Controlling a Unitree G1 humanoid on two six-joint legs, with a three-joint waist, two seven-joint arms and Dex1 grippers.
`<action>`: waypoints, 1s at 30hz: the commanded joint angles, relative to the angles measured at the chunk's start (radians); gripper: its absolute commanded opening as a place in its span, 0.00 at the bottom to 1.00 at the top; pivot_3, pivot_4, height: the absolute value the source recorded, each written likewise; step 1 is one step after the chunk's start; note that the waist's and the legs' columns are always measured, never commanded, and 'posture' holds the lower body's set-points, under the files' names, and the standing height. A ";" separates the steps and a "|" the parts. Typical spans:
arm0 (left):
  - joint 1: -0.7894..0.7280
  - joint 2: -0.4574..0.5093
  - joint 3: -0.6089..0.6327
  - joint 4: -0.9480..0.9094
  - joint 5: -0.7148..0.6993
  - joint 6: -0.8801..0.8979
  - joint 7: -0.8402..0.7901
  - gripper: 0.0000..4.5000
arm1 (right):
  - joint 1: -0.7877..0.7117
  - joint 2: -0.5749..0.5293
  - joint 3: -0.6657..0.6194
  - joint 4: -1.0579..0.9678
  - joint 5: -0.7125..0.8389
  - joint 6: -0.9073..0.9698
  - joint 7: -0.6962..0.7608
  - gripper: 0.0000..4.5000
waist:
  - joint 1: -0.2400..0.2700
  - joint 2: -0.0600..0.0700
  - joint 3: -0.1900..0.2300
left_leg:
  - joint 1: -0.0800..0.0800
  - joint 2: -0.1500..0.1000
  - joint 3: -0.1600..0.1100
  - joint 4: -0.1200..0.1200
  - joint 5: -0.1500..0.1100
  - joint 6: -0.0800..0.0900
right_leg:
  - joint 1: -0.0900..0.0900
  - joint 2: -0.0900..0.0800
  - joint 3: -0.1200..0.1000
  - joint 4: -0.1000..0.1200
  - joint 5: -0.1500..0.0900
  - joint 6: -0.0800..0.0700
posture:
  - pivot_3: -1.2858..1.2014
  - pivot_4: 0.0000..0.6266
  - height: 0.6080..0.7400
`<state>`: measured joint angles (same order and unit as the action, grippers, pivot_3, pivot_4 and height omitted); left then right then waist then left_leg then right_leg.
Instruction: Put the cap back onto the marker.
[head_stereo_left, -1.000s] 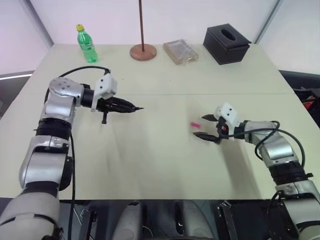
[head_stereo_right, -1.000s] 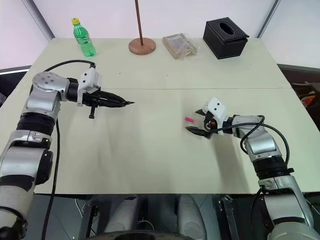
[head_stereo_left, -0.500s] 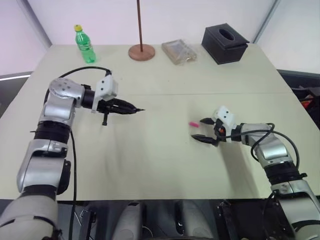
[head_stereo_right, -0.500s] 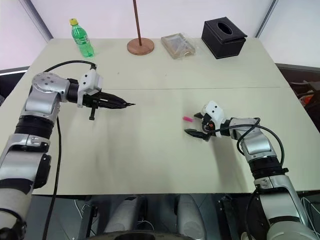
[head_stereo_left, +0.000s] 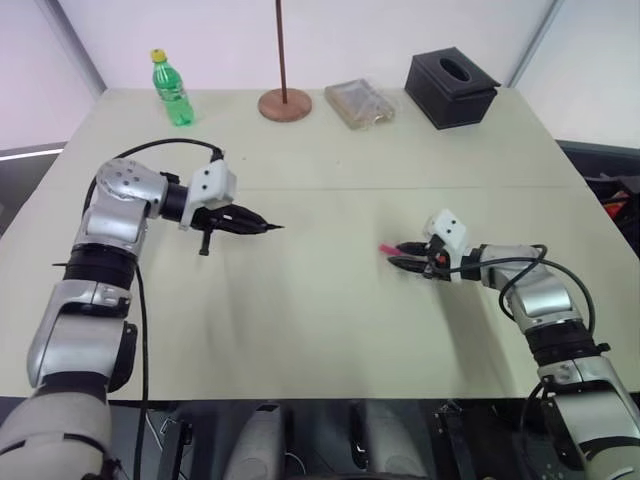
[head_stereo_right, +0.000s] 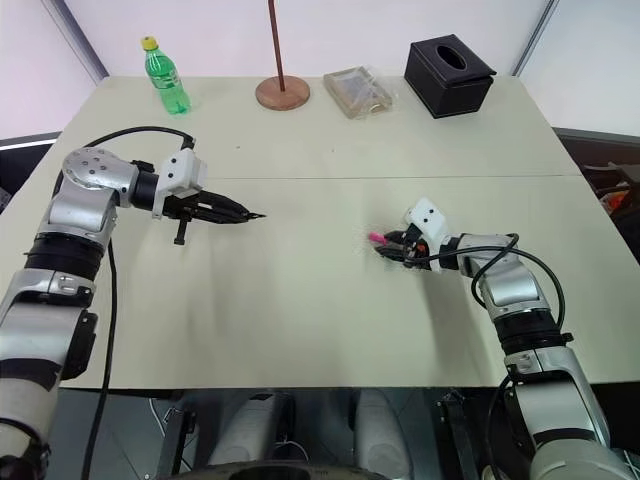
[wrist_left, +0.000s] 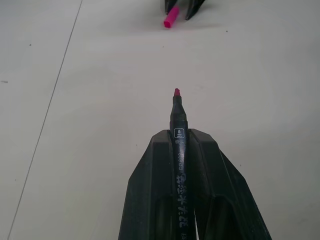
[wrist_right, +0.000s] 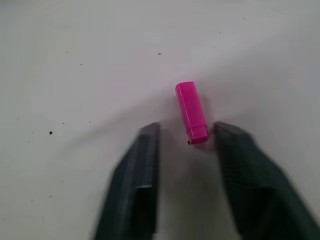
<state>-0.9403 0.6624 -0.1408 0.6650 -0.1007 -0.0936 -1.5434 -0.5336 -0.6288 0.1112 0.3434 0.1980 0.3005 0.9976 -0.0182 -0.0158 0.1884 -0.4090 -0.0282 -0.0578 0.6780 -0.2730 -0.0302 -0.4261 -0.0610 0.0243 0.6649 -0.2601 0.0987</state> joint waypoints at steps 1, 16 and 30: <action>-0.010 0.003 0.028 -0.023 -0.027 0.008 0.011 0.00 | 0.003 -0.007 -0.018 -0.012 -0.002 0.007 0.004 0.00 | 0.000 0.000 0.000 | 0.000 0.000 0.000 0.000 0.000 0.000 | 0.000 0.000 0.000 0.000 0.000 0.000 | 0.52 0.24 1.00; -0.023 -0.001 0.019 0.035 -0.009 -0.044 0.030 0.00 | -0.004 -0.038 -0.054 -0.142 0.018 0.042 0.001 0.00 | 0.001 0.000 0.000 | 0.000 0.000 0.000 0.000 0.000 0.000 | 0.000 0.000 0.000 0.000 0.000 0.000 | 0.52 0.24 1.00; -0.141 -0.140 0.015 0.086 -0.028 -0.065 0.025 0.00 | -0.055 -0.167 -0.073 -0.526 0.130 0.227 0.088 0.00 | 0.004 0.001 0.001 | -0.001 0.000 0.000 0.001 -0.001 0.001 | 0.000 -0.001 0.000 0.000 0.000 0.000 | 0.52 0.24 1.00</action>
<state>-1.0539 0.5327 -0.1365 0.7536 -0.1101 -0.1443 -1.5190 -0.5573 -0.7897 0.0559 -0.1296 0.3016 0.5138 1.0866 -0.0140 -0.0150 0.1891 -0.4097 -0.0284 -0.0579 0.6794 -0.2736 -0.0292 -0.4258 -0.0615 0.0241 0.6647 -0.2601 0.0988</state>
